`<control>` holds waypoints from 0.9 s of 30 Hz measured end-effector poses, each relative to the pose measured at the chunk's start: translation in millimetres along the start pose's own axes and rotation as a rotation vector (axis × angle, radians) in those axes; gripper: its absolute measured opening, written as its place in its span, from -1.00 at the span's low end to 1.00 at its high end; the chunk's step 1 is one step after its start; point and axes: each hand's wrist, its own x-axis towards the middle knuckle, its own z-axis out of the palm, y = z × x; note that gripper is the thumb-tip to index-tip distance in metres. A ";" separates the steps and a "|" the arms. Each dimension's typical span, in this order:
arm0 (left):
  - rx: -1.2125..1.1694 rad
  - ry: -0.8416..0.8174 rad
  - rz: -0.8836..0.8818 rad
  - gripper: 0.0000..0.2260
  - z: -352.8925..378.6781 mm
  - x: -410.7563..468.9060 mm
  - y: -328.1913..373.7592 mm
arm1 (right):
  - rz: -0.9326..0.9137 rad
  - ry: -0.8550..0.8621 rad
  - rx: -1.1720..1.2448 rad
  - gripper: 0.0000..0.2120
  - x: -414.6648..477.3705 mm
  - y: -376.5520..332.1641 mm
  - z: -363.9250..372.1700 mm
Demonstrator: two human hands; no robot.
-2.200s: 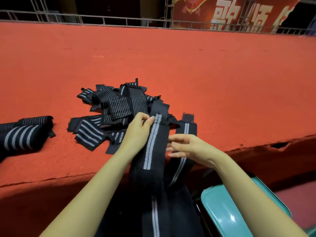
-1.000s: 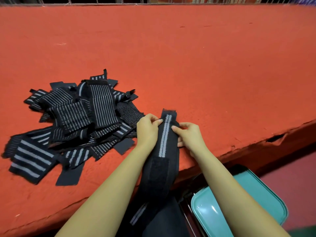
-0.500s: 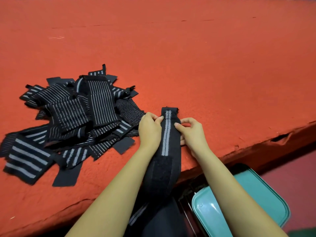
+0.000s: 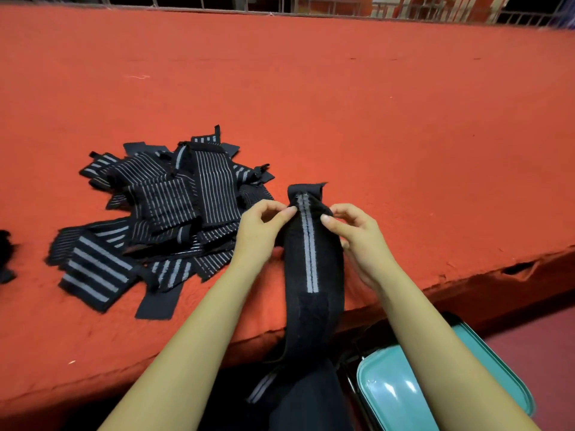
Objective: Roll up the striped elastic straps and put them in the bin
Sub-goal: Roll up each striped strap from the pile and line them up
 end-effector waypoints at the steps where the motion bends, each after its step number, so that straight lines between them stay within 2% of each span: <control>1: 0.003 0.014 0.018 -0.91 -8.7 -2.1 5.5 | 0.006 -0.044 0.044 -0.91 -2.1 -4.0 7.3; 3: -0.030 0.018 0.024 -0.91 -26.2 -8.0 18.8 | 0.012 -0.117 0.108 -0.88 -9.0 -13.4 23.8; 6: -0.219 -0.021 -0.101 -0.91 -55.4 -18.8 36.4 | 0.004 -0.207 0.136 -0.84 -17.4 -21.7 49.1; 8: -0.243 -0.025 -0.120 -0.91 -77.8 -26.3 40.9 | -0.002 -0.266 0.175 -0.83 -23.1 -23.3 68.9; 11: -0.186 0.092 -0.042 -0.93 -114.5 -40.8 39.9 | -0.008 -0.322 0.185 -0.90 -30.3 -19.0 106.7; 14: -0.143 0.207 0.013 -0.88 -148.9 -56.7 37.3 | -0.011 -0.380 0.139 -0.81 -35.5 -10.9 149.6; 18: -0.095 0.290 0.090 -0.84 -189.4 -77.7 36.2 | -0.070 -0.421 0.092 -0.87 -40.2 -1.1 195.0; 22: -0.072 0.243 0.009 -0.89 -221.8 -92.4 23.5 | -0.075 -0.447 0.109 -0.82 -45.6 19.8 219.2; 25: -0.215 0.124 -0.113 -0.94 -227.8 -95.7 12.6 | -0.026 -0.439 0.060 -0.80 -48.3 43.8 222.8; 27: -0.231 0.165 -0.133 -0.92 -221.3 -91.8 7.5 | 0.006 -0.444 0.008 -0.80 -50.8 58.6 221.4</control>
